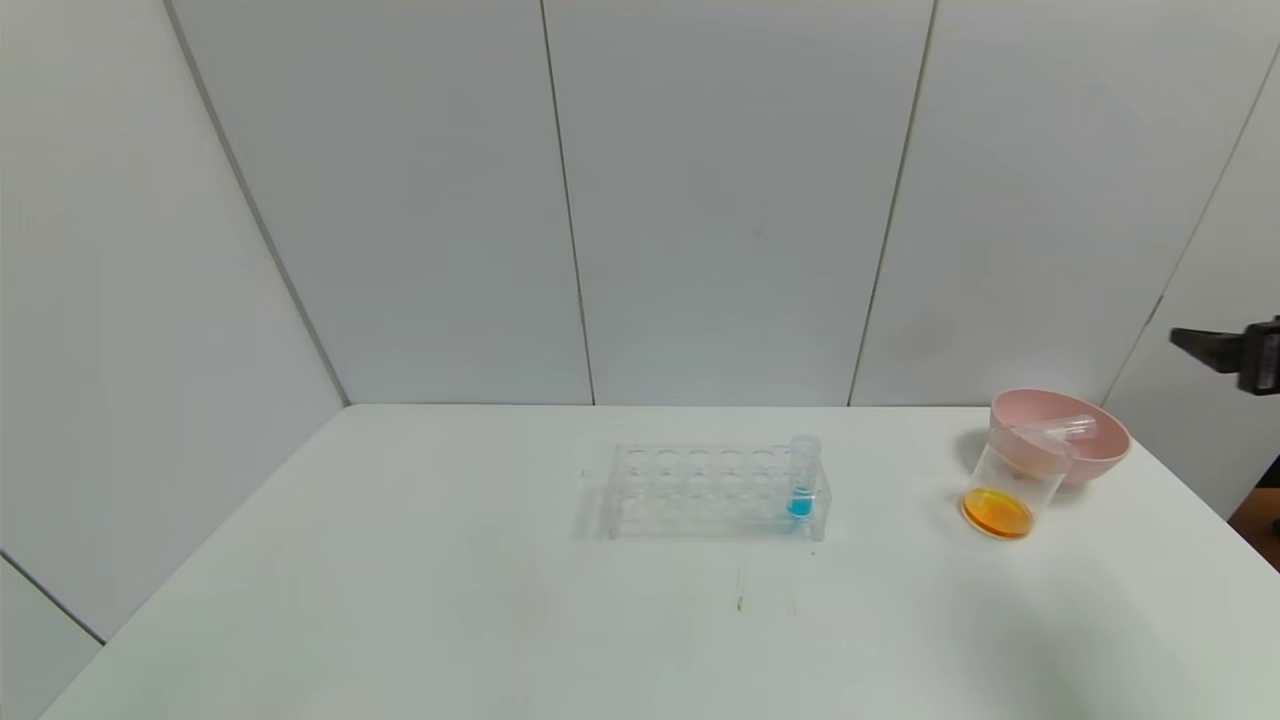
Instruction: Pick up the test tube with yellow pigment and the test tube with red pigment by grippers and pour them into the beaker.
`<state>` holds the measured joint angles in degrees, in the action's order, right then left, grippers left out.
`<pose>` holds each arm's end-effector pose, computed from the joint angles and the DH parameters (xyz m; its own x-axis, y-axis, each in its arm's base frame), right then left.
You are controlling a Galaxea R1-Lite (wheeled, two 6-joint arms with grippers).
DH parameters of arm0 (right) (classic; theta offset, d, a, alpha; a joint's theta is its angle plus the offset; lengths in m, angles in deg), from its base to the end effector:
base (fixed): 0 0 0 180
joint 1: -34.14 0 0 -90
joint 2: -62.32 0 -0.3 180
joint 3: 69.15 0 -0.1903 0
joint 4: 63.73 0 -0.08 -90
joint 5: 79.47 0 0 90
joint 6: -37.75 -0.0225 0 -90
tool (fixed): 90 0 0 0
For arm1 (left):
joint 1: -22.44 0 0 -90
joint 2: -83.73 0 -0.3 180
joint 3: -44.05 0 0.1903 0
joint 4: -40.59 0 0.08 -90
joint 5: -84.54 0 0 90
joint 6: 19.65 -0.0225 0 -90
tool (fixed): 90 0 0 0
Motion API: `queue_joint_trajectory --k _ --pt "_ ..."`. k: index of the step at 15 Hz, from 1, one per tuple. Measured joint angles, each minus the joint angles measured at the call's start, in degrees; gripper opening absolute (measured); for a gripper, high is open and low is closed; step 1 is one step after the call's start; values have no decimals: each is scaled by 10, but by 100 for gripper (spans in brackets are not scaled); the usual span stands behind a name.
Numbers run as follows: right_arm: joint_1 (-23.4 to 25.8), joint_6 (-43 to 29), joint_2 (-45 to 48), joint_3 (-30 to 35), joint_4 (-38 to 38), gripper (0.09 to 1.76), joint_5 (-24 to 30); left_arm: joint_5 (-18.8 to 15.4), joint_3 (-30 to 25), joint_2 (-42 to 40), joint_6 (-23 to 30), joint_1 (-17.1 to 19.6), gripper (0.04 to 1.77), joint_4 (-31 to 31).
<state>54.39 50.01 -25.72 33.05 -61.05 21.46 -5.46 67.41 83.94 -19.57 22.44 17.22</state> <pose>0.2609 -0.0917 0.2432 0.9635 -0.1533 -0.2195 0.1181 0.9791 -0.1655 -0.0225 0.0000 0.0755 1.0000 0.0000 -0.0038 0.0000 1.0000 -0.0014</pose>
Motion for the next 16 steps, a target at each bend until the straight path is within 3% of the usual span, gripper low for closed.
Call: queue_joint_trajectory --k 4,7,11,16 --pt "6 -18 268 76 156 161 -3 0 0 0 0 0 176 0" --pt "-69 -39 466 116 249 164 -71 0 0 0 0 0 176 0" --pt "-169 -61 669 181 299 167 -144 0 0 0 0 0 176 0" --pt "-200 -70 847 325 369 169 -150 0 0 0 0 0 176 0"
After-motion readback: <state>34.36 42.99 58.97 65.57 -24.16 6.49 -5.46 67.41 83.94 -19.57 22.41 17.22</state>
